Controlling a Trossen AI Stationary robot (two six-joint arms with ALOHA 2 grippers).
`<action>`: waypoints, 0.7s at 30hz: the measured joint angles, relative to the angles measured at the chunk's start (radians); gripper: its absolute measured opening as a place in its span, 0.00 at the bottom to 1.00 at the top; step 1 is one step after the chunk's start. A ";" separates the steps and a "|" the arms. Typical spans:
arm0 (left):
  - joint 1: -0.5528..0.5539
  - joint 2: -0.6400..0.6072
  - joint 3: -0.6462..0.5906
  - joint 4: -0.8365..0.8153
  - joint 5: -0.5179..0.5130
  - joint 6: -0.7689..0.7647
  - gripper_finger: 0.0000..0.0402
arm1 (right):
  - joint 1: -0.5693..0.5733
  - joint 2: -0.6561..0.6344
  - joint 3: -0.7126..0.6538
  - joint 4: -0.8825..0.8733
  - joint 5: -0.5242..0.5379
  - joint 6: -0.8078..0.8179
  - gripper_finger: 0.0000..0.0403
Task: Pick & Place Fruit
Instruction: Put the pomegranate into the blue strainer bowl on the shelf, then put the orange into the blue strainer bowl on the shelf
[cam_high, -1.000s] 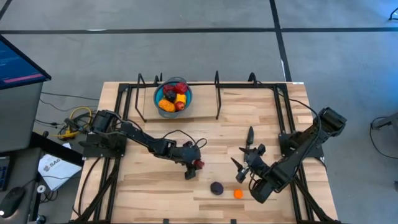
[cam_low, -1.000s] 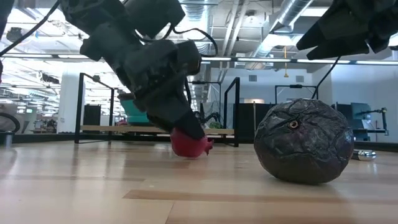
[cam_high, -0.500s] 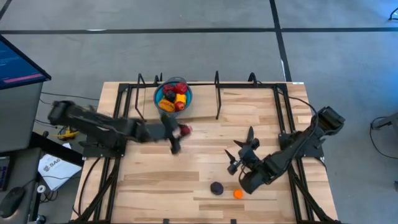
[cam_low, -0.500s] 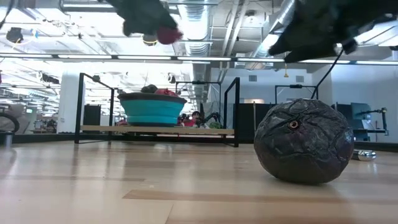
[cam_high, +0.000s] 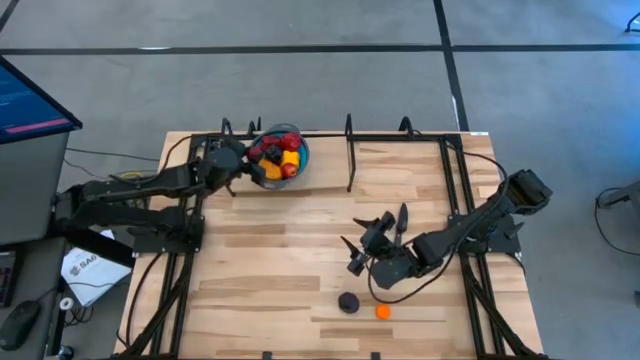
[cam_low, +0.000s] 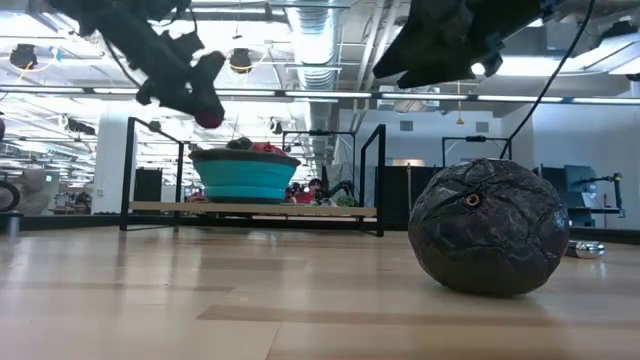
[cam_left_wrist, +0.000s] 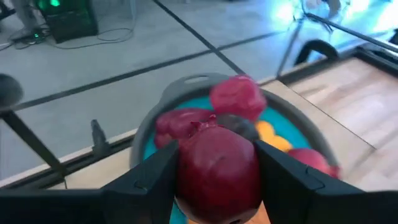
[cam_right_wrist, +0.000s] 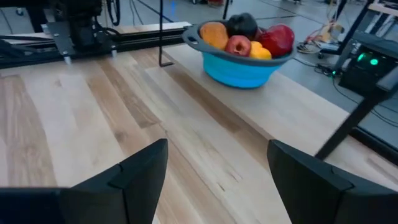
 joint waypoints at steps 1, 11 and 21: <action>0.012 -0.006 -0.019 0.016 0.004 -0.002 0.45 | -0.004 0.000 0.000 0.008 -0.006 -0.008 0.67; 0.042 -0.002 -0.138 0.185 0.012 0.007 0.50 | -0.018 0.000 0.000 0.030 -0.010 -0.024 0.67; 0.055 0.013 -0.140 0.191 0.007 0.010 0.64 | -0.013 0.000 0.000 0.074 -0.011 -0.025 0.67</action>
